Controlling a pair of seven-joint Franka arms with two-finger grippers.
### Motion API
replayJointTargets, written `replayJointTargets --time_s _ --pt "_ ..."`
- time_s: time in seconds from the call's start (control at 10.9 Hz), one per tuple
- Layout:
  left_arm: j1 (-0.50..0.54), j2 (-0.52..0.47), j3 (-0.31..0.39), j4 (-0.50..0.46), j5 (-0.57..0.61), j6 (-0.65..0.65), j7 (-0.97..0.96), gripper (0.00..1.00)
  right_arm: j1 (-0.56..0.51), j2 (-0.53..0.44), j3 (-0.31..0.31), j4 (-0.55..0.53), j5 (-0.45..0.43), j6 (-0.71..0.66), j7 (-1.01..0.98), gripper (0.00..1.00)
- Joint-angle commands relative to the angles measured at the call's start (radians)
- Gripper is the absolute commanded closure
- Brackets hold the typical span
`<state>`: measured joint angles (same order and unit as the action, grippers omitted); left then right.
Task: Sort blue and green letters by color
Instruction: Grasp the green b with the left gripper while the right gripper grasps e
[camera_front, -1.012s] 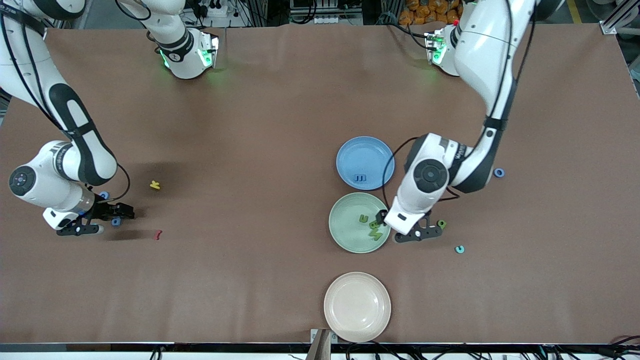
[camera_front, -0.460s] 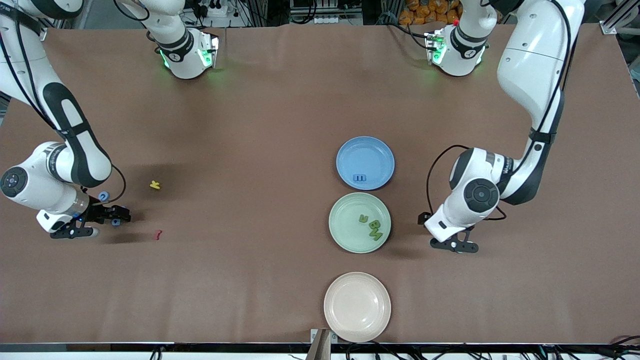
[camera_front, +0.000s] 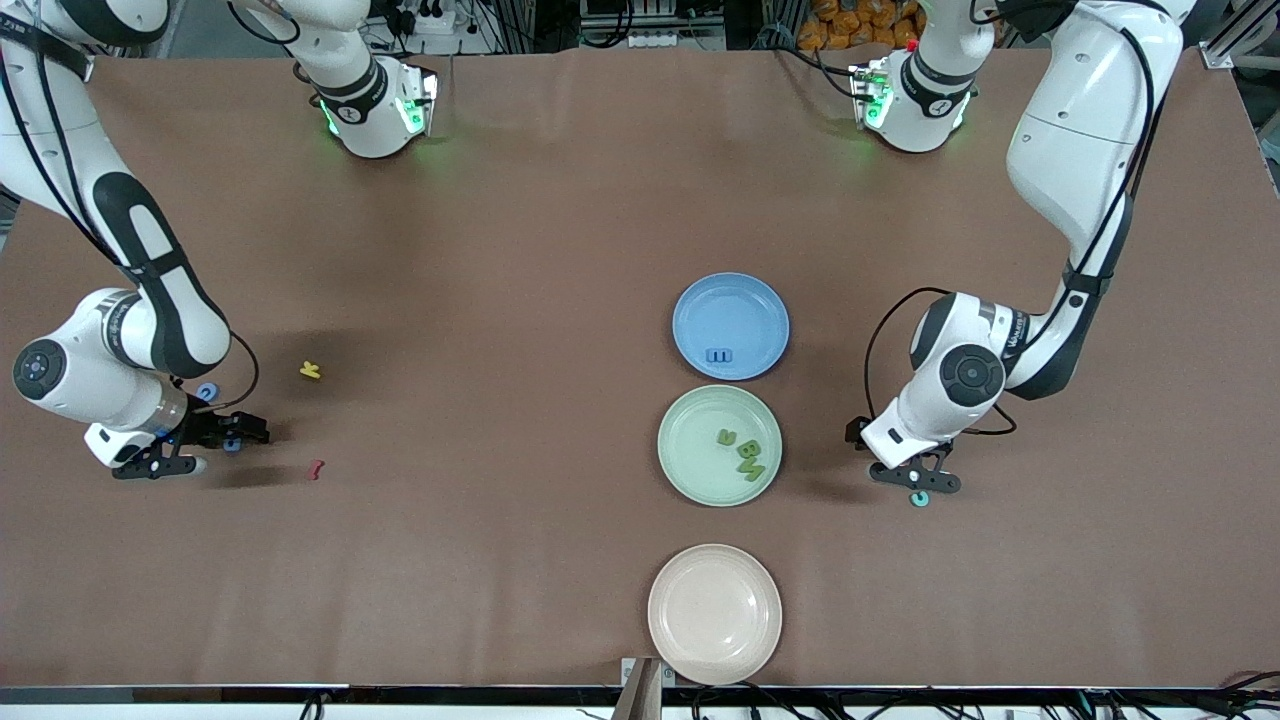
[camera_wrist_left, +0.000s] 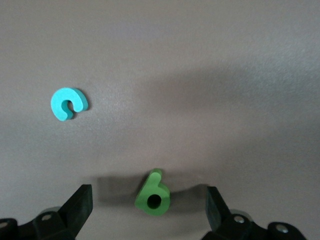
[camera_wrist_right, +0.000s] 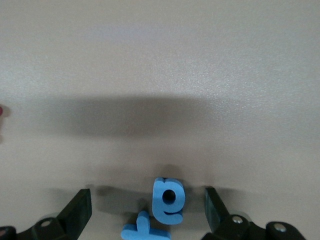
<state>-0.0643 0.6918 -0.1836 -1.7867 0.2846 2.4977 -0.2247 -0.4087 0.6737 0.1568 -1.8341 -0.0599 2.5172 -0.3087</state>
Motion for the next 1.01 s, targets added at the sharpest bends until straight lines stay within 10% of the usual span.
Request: replayJointTargets --time_s 0.0,0.74,0.83,0.92 --pt "0.021 -0.011 -0.019 -0.022 0.024 0.02 0.01 0.05 -0.002 0.015 0.001 0.024 -0.009 -0.002 -0.018 0.0" --pt "0.018 -0.026 -0.019 -0.059 -0.015 0.021 -0.013 0.65 0.013 0.014 -0.026 0.024 -0.043 0.0 -0.01 0.0" --pt "0.018 -0.026 -0.019 -0.059 -0.021 0.021 -0.016 0.7 0.014 0.014 -0.026 0.024 -0.044 -0.001 -0.015 0.65" --pt "0.018 -0.025 -0.019 -0.059 -0.021 0.021 -0.036 0.76 0.014 0.014 -0.026 0.024 -0.044 -0.001 -0.016 1.0"
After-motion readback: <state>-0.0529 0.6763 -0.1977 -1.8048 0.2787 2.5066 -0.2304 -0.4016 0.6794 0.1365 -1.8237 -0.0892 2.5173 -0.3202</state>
